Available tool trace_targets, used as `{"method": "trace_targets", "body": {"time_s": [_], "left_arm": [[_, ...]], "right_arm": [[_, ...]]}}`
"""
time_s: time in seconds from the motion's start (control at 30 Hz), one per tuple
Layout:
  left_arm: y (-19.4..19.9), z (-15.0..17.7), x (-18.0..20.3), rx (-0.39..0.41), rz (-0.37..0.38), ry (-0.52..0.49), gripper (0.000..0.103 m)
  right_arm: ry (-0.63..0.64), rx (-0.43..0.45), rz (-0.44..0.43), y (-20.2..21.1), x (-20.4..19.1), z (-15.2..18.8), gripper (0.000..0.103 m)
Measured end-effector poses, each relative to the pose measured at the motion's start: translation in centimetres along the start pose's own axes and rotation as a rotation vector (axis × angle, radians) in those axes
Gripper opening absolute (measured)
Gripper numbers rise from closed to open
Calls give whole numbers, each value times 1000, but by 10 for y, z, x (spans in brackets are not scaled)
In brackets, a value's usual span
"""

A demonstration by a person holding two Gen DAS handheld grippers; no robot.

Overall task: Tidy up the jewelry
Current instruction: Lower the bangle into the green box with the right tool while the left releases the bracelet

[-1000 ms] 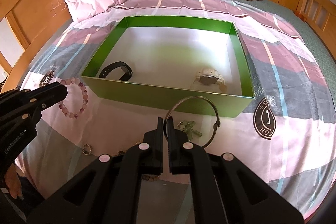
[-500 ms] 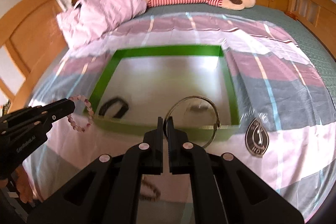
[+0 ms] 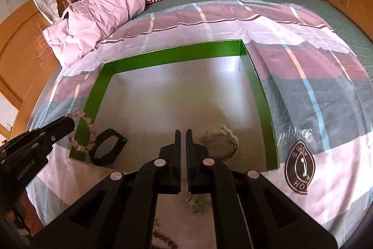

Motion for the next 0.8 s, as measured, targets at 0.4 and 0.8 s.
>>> {"method": "trace_targets", "body": {"time_s": [0.4,0.8], "left_arm": [[26,3,4,18,4,-45,45],[25,79,-6,-226,14,-39,43]], "right_arm": [[15,8,-62,31,-4,5,41],[108,-214,-34,50,6,72,52]]}}
Point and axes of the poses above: each gripper's, at about its wrist camera, not at the fingertips, and y roughly against the way its jaws point, x to its right, z to its underside, the point moved 4 cm from there along -y, roughly the way its jaws point, and after that the axes turned 2 degrees about -y, right-handed, at the moved point
